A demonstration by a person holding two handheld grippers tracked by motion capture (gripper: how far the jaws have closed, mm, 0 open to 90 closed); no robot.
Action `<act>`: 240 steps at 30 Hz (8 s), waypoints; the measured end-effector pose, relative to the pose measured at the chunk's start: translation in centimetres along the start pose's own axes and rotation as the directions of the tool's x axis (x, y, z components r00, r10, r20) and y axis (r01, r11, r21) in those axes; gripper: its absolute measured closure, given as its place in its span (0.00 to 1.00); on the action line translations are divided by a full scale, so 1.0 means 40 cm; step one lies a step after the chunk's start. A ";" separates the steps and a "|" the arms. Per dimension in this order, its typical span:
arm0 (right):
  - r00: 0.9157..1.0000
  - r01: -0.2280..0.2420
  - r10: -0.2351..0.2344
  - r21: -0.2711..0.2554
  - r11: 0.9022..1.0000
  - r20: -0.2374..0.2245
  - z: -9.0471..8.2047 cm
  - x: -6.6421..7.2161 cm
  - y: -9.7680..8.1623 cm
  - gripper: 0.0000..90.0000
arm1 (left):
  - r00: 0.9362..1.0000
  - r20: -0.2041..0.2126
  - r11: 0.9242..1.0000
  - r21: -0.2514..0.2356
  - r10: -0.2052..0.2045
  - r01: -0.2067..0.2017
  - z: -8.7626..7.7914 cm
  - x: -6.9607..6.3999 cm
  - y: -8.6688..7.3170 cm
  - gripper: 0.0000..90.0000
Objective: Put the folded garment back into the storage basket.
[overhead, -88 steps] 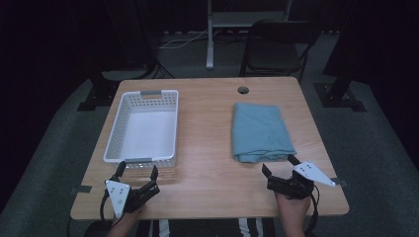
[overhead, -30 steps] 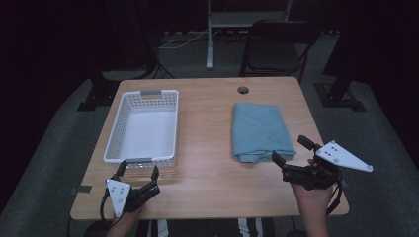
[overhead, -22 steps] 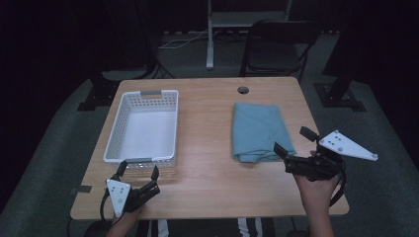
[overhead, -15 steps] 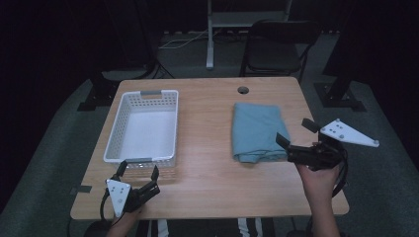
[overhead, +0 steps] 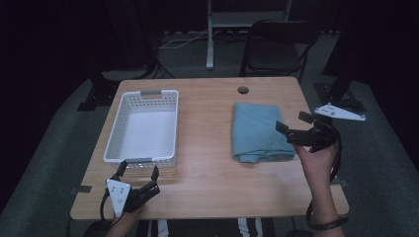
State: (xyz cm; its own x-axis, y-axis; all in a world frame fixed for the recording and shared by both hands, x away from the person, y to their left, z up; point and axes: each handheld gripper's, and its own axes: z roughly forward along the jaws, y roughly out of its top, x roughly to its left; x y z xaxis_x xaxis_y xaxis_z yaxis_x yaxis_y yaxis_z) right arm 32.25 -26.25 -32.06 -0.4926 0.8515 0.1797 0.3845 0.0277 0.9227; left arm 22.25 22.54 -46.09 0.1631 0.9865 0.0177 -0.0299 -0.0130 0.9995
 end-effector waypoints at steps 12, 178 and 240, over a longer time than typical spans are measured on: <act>0.997 -0.036 0.029 0.107 0.994 0.065 0.089 -0.061 -0.017 0.04 | 1.000 0.000 1.000 -0.002 -0.002 0.002 0.000 0.000 0.000 0.04; 0.852 -0.309 0.362 0.194 0.931 -0.378 0.175 -0.146 0.097 0.81 | 1.000 0.010 1.000 0.007 -0.001 0.001 0.002 0.000 0.001 0.04; 0.770 -0.276 0.347 0.211 0.938 -0.535 0.370 0.077 0.169 0.80 | 1.000 0.029 1.000 0.007 0.000 0.000 0.002 0.002 0.001 0.04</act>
State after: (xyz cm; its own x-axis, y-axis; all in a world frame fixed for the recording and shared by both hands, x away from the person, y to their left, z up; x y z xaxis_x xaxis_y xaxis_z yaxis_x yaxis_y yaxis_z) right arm 44.89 -15.68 -30.33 -0.6636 0.3855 0.6411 0.6613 -0.0982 0.7436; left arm 22.34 22.60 -46.06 0.1921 0.9812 0.0181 -0.0225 -0.0140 0.9996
